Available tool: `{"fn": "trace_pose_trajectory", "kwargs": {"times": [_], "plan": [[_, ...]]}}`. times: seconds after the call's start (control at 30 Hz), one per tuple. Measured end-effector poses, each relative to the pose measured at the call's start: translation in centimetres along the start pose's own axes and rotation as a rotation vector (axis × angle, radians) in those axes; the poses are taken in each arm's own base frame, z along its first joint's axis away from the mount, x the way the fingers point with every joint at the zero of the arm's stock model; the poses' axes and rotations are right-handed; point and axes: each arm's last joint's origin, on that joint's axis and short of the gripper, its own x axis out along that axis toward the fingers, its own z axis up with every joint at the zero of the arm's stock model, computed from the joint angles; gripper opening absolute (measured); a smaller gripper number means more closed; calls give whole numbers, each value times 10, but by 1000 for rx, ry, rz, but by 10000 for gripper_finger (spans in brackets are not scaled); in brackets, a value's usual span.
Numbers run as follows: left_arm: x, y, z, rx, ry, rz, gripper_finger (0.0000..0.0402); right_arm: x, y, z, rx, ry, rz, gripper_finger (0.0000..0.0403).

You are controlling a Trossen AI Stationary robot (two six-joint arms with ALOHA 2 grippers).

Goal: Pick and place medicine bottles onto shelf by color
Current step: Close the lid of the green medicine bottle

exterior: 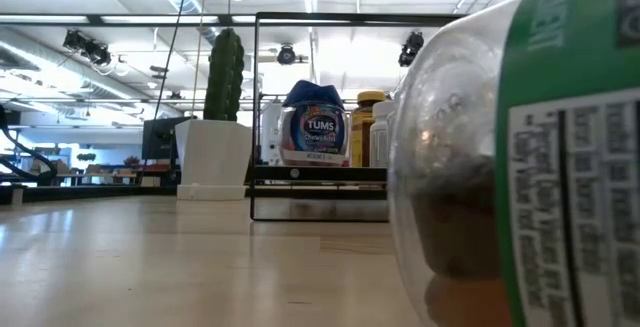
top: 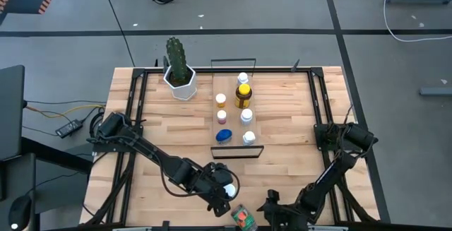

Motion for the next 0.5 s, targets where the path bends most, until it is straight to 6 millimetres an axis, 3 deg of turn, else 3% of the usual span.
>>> {"fn": "trace_pose_trajectory", "kwargs": {"times": [0.3,0.5], "plan": [[0,0,0,1,-1,1,245,-14,16,-16,-28,25,78,293],[0,1,1,-6,-27,20,246,-12,13,-14,-56,-22,25,293]]}}
